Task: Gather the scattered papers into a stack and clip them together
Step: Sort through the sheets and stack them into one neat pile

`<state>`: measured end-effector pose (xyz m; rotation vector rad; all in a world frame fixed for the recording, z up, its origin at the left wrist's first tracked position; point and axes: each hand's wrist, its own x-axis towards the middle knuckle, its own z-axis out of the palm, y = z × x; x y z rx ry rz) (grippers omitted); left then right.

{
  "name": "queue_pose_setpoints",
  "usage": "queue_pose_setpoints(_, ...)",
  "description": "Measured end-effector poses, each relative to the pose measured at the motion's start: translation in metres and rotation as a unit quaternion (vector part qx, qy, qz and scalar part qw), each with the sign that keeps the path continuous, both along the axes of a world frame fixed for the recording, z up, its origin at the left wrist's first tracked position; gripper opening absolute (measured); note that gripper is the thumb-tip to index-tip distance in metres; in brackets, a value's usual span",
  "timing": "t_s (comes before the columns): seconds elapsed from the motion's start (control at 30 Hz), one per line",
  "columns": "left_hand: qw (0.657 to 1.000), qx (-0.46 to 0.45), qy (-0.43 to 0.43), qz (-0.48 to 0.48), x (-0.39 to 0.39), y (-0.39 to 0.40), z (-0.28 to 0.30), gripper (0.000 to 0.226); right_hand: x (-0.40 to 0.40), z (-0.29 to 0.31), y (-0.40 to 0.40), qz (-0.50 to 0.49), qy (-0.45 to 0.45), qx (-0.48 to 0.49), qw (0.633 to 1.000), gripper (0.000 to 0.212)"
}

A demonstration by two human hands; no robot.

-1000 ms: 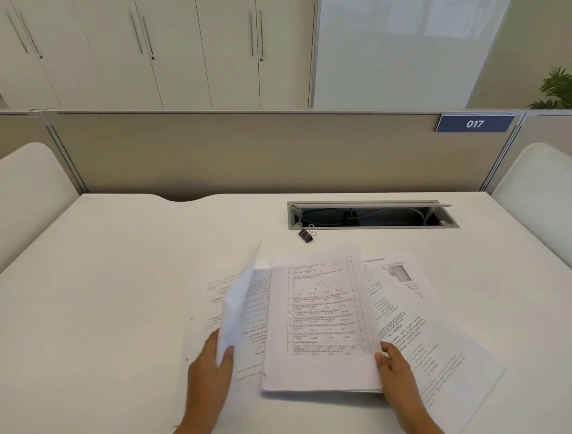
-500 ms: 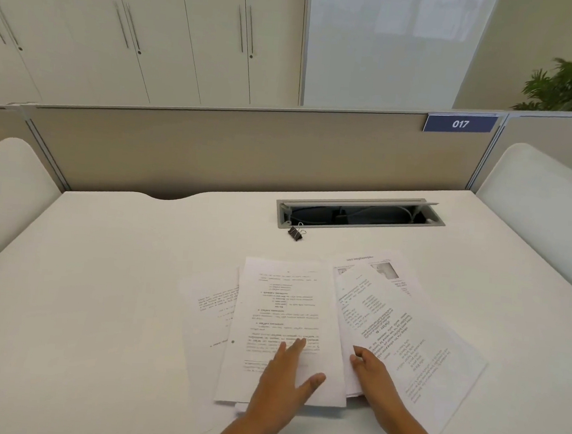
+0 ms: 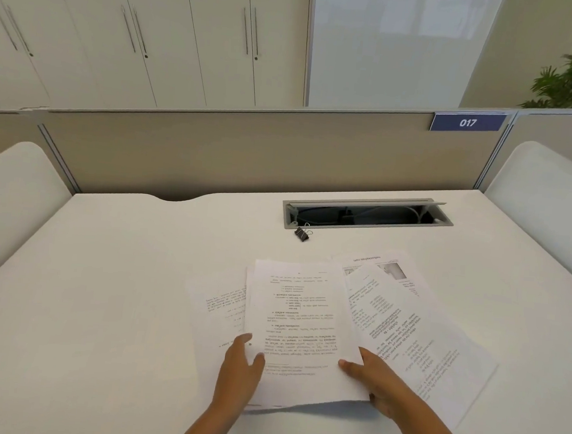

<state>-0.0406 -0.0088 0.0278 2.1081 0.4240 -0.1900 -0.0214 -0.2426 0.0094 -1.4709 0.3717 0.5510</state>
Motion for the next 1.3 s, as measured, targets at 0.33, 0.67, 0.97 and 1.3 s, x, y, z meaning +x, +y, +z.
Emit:
queue_pose_setpoints(0.33, 0.959, -0.283, -0.012, -0.017, 0.007, 0.026, 0.03, 0.036, -0.007, 0.033, -0.006, 0.043, -0.135, 0.014, 0.99, 0.039)
queue_pose_setpoints(0.67, 0.933, -0.313, -0.176, -0.016, 0.008, 0.002, 0.063, 0.03, 0.001, 0.074, 0.014, 0.035, -0.244, -0.007, 0.969, 0.052)
queue_pose_setpoints(0.97, 0.955, -0.262, -0.14, -0.023, 0.002, 0.003, 0.044, 0.024, -0.007, 0.062, 0.015, 0.065, -0.241, -0.074, 0.966, 0.042)
queue_pose_setpoints(1.3, 0.962, -0.259, -0.091, 0.01, -0.003, 0.003, 0.024, 0.013, -0.004, 0.036, 0.01, 0.054, -0.21, -0.18, 0.96, 0.029)
